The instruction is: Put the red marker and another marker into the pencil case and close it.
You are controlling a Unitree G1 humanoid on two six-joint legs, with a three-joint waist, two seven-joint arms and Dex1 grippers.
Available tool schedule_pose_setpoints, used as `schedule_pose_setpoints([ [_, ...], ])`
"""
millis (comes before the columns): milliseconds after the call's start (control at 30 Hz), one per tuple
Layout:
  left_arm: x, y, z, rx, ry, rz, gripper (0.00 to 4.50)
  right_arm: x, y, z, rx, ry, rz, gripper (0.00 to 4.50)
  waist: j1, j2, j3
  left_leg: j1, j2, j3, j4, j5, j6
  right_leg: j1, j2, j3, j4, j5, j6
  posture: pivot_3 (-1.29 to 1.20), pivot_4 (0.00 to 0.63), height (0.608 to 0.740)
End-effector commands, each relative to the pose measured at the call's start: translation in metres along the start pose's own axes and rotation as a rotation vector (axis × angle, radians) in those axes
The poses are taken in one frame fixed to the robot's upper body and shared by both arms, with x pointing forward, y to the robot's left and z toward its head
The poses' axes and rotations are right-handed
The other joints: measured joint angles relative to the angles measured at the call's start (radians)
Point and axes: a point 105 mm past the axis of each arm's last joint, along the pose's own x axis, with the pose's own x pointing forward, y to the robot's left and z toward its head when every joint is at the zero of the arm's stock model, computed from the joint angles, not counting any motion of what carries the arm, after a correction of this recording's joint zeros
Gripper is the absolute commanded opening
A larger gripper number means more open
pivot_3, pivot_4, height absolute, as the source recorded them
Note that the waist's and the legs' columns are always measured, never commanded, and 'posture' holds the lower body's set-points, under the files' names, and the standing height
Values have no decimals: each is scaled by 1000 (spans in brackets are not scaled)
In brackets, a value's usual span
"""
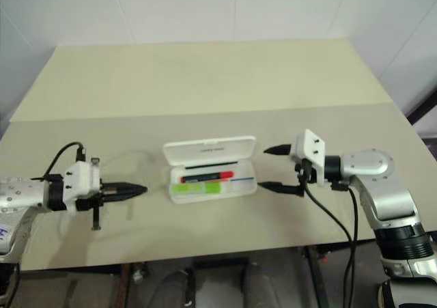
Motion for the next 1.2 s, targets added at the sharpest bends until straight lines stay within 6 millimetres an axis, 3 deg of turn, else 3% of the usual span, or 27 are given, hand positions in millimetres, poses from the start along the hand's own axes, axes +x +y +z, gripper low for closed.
schedule_pose_setpoints([
  [33,11,2,2,30,-6,-3,72,-9,-7,14,-45,-25,-46,4469,1,0,0,0,0,0,0,0,0,0,0,0,0,0,0,0,150,740],
  [500,34,7,-4,32,6,11,72,-8,16,23,-14,-66,-9,4469,4,0,0,0,1,0,0,0,0,0,1,0,1,1,2,0,150,740],
  [1200,51,1,3,13,-49,-8,72,-5,19,20,11,-91,-18,4469,24,0,0,0,1,0,2,0,0,0,2,0,2,1,3,0,150,740],
])
